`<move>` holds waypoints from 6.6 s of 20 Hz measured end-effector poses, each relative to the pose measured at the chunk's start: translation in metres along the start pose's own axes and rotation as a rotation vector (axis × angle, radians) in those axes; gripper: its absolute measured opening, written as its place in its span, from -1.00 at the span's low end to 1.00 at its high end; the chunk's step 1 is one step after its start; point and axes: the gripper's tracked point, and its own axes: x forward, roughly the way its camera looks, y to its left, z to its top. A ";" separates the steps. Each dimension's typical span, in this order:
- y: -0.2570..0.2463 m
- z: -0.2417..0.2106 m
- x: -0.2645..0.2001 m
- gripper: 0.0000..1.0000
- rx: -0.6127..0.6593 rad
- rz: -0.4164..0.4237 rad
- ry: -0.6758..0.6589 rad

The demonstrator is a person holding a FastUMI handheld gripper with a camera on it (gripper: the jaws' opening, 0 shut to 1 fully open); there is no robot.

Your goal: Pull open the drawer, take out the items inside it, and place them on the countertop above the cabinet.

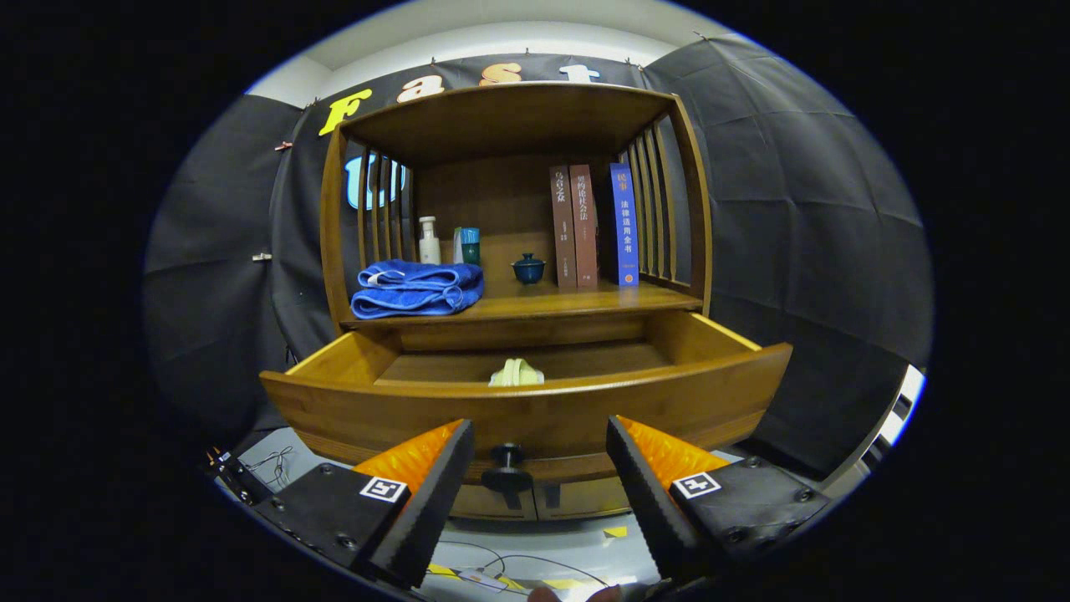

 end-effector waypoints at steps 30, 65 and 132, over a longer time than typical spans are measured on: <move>0.035 -0.020 0.186 0.70 -0.070 -0.082 0.646; 0.031 0.127 0.172 -0.79 -0.066 -0.047 0.477; 0.021 -0.015 0.007 1.00 -0.029 0.005 -0.118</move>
